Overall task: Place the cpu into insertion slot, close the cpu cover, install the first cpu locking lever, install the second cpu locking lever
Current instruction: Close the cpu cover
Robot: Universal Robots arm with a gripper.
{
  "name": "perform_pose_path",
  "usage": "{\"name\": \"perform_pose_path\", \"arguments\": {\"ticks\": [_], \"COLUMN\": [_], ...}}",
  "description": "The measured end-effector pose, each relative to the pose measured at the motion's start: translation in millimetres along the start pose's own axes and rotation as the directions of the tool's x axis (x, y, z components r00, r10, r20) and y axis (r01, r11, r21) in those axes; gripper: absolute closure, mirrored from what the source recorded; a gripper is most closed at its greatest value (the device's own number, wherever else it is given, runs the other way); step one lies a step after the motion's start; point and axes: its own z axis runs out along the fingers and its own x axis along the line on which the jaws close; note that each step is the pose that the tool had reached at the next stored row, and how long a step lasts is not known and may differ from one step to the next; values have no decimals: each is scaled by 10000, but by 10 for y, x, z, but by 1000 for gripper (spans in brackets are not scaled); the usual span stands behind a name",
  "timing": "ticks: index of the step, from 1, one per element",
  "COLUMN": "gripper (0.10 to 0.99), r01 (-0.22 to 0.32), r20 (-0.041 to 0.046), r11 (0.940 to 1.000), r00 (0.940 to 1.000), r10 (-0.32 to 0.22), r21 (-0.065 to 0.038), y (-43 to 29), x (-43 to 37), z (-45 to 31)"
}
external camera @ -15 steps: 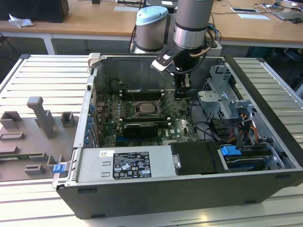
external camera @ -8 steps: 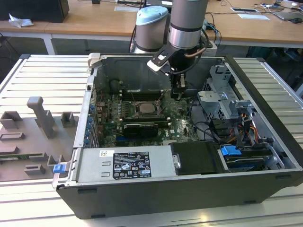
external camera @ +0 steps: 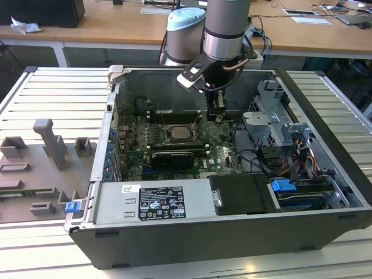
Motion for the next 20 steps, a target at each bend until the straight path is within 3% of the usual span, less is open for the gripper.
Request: {"name": "perform_pose_path", "arguments": {"ticks": [20], "gripper": [980], "r01": [-2], "r20": [0], "r11": [10000], "r00": [10000], "r10": [2], "r21": [0], "y": [-255], "x": [7], "z": [-7]}}
